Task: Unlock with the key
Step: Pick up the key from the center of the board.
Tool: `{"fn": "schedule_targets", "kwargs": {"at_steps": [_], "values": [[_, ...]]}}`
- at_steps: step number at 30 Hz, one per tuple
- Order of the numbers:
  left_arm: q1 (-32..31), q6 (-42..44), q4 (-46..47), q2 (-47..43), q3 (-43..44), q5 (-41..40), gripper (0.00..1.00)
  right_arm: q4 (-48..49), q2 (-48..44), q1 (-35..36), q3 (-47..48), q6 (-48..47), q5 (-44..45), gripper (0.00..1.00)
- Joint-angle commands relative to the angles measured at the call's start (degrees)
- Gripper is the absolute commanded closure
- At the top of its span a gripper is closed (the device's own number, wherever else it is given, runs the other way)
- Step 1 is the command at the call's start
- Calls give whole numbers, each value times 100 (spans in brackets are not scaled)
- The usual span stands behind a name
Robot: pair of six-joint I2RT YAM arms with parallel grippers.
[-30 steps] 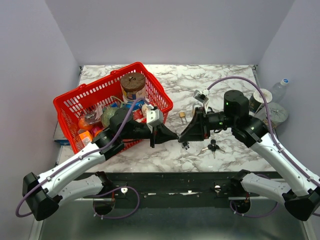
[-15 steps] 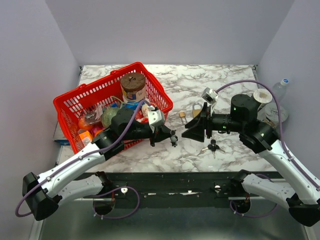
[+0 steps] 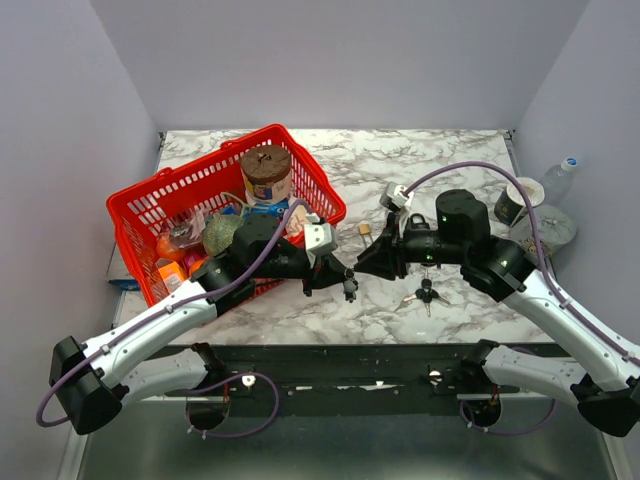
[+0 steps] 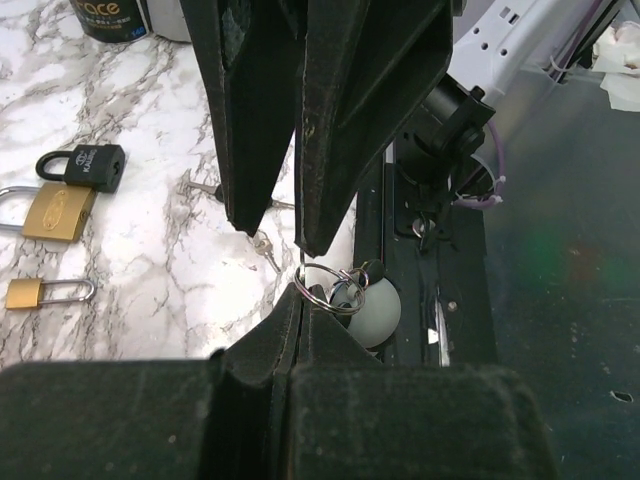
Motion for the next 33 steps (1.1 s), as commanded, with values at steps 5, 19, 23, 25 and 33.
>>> {"fn": "schedule_targets", "kwargs": {"at_steps": [5,19,23,25,33], "values": [[-46,109,24,49,205,274,100,-193,106,127,47,-301,187,72],[-46,74,6,120,222,283,100,-369,212,294,82,-398,151,81],[-46,66,15,102,222,257,100,-439,220,312,47,-407,151,88],[-46,57,24,102,222,257,100,-431,220,320,12,-407,142,91],[-46,-66,85,146,231,239,100,-150,177,355,-67,-380,203,99]]}}
